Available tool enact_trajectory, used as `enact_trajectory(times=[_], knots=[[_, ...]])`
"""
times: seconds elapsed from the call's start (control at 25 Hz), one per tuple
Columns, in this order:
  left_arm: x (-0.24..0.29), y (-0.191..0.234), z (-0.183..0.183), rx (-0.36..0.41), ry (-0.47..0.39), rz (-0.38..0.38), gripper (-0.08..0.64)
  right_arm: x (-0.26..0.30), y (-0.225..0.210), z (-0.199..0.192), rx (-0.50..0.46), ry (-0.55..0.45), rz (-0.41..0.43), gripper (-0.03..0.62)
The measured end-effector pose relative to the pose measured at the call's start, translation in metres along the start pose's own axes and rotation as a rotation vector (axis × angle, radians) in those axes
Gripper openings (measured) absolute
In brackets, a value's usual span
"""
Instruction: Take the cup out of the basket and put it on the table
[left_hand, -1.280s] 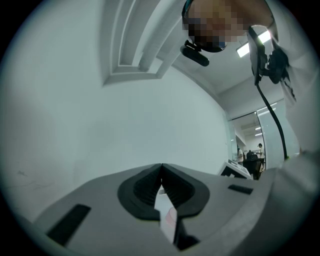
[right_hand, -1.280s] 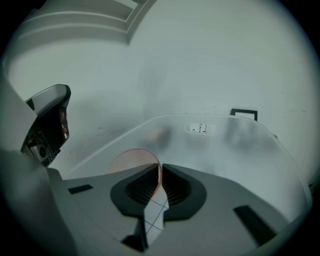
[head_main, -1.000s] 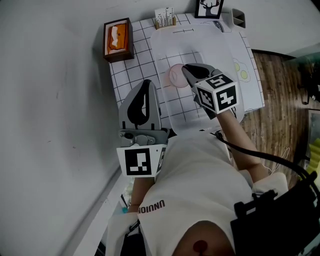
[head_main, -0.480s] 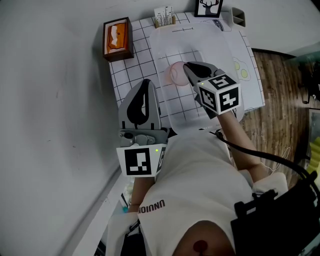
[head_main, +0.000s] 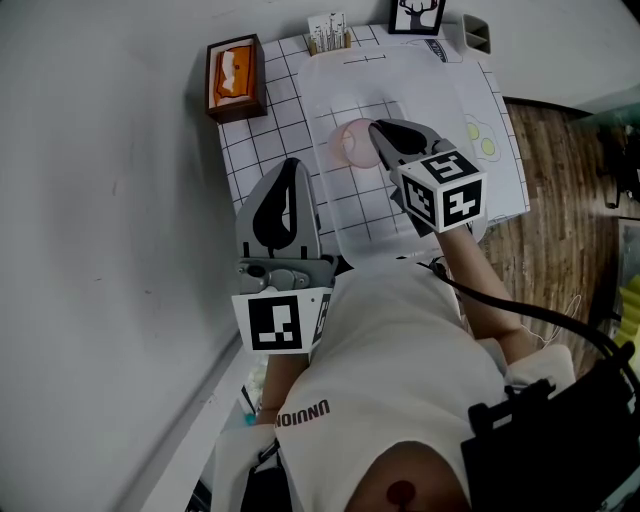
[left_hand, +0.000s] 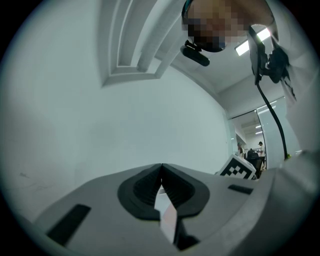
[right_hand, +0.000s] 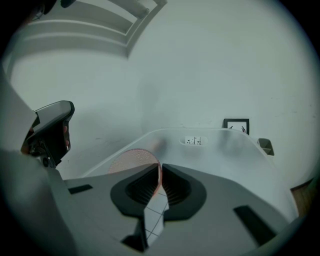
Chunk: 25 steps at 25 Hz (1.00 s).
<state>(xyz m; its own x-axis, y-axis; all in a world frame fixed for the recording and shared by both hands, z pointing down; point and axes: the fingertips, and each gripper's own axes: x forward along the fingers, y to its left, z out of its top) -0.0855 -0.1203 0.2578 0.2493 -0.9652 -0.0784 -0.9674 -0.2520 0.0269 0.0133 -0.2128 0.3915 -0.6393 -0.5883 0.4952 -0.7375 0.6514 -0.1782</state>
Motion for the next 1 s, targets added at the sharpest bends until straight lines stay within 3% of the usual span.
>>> enact_trajectory(times=[1.0], knots=[[-0.002, -0.003, 0.002, 0.019, -0.002, 0.007, 0.014, -0.016, -0.006, 0.022, 0.057, -0.141, -0.017, 0.038]])
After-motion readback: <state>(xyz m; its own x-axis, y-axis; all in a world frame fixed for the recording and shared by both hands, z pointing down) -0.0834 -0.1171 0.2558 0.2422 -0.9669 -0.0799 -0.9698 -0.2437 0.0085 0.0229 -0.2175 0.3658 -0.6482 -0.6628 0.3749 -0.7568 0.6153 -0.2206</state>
